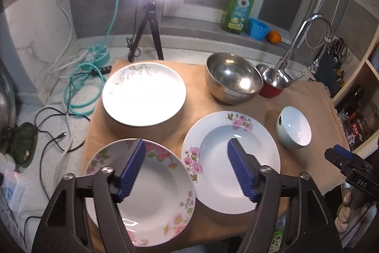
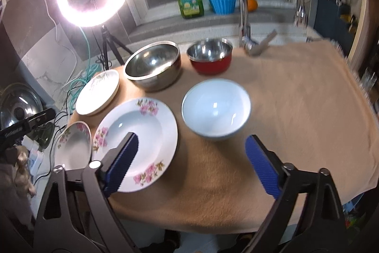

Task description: Organize plates and bowls

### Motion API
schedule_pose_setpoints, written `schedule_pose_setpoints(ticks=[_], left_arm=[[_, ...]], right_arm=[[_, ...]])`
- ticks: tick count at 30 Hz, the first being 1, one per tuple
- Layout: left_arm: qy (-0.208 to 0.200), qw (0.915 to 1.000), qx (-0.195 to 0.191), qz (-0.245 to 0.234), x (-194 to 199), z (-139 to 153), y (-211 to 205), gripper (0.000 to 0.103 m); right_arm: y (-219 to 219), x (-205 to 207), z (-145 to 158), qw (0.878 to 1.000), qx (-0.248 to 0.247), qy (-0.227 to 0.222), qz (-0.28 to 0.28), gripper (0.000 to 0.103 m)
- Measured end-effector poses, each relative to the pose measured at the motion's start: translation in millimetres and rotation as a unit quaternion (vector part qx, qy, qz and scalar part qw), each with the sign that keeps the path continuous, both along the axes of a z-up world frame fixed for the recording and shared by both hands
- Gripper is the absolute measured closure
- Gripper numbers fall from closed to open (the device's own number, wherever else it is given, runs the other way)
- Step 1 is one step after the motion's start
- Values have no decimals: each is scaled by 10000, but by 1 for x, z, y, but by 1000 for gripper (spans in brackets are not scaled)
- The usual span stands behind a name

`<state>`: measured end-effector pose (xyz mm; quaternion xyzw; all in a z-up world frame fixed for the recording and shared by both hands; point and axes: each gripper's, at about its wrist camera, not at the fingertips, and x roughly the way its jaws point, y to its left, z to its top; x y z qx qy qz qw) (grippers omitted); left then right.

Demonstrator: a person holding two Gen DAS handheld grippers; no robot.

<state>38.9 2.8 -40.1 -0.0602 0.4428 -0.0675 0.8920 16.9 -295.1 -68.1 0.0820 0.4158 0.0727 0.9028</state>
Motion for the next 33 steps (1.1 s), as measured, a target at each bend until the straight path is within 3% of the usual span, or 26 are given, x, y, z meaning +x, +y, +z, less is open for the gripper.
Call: schedule_pose_setpoints(ticks=[6, 12, 21, 25, 33], left_arm=[[521, 9974, -322, -372, 28, -22, 2, 62], [1032, 9906, -515, -735, 55, -41, -4, 79], [1656, 9800, -835, -721, 91, -68, 2, 83], [1848, 9751, -960, -761, 98, -76, 2, 87], [1925, 9747, -875, -719, 103, -81, 5, 87]], right_arm=[[-8, 4, -34, 9953, 707, 639, 166, 41], [-5, 6, -59, 9866, 1247, 1019, 253, 55], [1, 12, -83, 9702, 1872, 1509, 301, 76], [3, 16, -91, 9640, 2065, 1647, 307, 76], [3, 20, -97, 9586, 2193, 1791, 320, 83]])
